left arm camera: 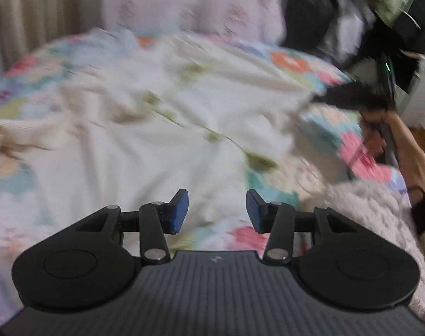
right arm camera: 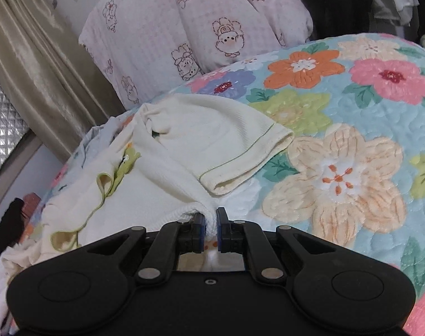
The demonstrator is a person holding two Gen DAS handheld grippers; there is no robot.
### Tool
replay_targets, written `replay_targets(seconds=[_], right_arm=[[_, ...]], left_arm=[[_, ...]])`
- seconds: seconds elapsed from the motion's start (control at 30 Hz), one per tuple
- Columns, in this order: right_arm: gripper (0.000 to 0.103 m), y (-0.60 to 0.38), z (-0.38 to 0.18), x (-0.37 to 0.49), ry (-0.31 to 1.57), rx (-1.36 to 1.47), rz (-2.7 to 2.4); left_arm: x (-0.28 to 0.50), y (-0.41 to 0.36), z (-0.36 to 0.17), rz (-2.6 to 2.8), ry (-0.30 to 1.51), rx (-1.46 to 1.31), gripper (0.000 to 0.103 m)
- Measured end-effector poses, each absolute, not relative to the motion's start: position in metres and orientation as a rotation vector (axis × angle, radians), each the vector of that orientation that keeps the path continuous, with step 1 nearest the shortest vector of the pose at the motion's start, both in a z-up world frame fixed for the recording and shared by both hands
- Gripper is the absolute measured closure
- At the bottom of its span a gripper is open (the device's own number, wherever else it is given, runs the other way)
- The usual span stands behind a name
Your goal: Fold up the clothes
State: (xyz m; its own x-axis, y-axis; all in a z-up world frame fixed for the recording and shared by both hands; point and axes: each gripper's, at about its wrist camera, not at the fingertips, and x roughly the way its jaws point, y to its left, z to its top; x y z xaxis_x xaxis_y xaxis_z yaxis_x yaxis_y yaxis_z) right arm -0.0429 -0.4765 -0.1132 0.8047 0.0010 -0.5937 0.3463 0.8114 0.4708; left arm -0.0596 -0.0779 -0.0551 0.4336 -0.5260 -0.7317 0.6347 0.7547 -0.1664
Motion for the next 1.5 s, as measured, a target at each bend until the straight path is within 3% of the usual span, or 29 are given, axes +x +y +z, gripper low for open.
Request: replay_targets(seconds=[0.13, 0.23, 0.27, 0.33, 0.4, 0.57, 0.67, 0.9, 1.03, 1.17, 1.33, 1.4, 1.43, 1.5], right_arm=[[0.093, -0.478, -0.118, -0.043, 0.624, 0.624, -0.183], [0.093, -0.477, -0.12, -0.041, 0.643, 0.623, -0.158], [0.093, -0.475, -0.12, -0.041, 0.651, 0.622, -0.145], [0.093, -0.475, -0.114, -0.035, 0.656, 0.634, -0.094], [0.093, -0.477, -0.102, -0.026, 0.659, 0.658, -0.028], [0.093, -0.47, -0.064, 0.03, 0.629, 0.665, 0.085], [0.093, -0.462, -0.073, 0.06, 0.646, 0.695, 0.023], [0.093, -0.45, -0.118, 0.051, 0.733, 0.694, -0.056], [0.093, -0.449, -0.085, 0.024, 0.688, 0.612, -0.079], [0.093, -0.446, -0.025, -0.011, 0.674, 0.347, -0.152], [0.096, -0.466, -0.031, -0.01, 0.84, 0.156, -0.301], [0.094, -0.476, -0.056, -0.007, 0.942, 0.119, -0.424], [0.088, -0.474, -0.064, -0.013, 0.948, 0.132, -0.419], [0.087, -0.468, -0.075, -0.026, 0.942, 0.181, -0.37]], left_arm=[[-0.044, -0.122, -0.1, -0.737, 0.899, 0.274, 0.049], [-0.022, -0.145, -0.127, -0.688, 0.931, 0.376, 0.051], [-0.013, -0.147, -0.131, -0.692, 0.94, 0.365, 0.055], [0.001, -0.15, -0.128, -0.703, 0.951, 0.358, 0.094], [0.015, -0.147, -0.114, -0.724, 0.948, 0.336, 0.098], [0.065, -0.097, -0.086, -0.678, 0.947, -0.009, 0.098], [0.09, -0.071, -0.102, -0.611, 0.987, -0.172, 0.098], [0.077, -0.067, -0.115, -0.65, 0.983, -0.223, 0.098], [0.053, -0.065, -0.092, -0.74, 0.988, -0.295, 0.098], [0.014, -0.054, -0.053, -0.885, 0.966, -0.424, 0.098], [-0.02, -0.065, -0.064, -0.842, 1.067, -0.342, 0.097], [-0.023, -0.072, -0.084, -0.776, 1.119, -0.315, 0.095], [-0.025, -0.074, -0.088, -0.74, 1.11, -0.278, 0.094], [-0.032, -0.074, -0.088, -0.695, 1.072, -0.193, 0.089]])
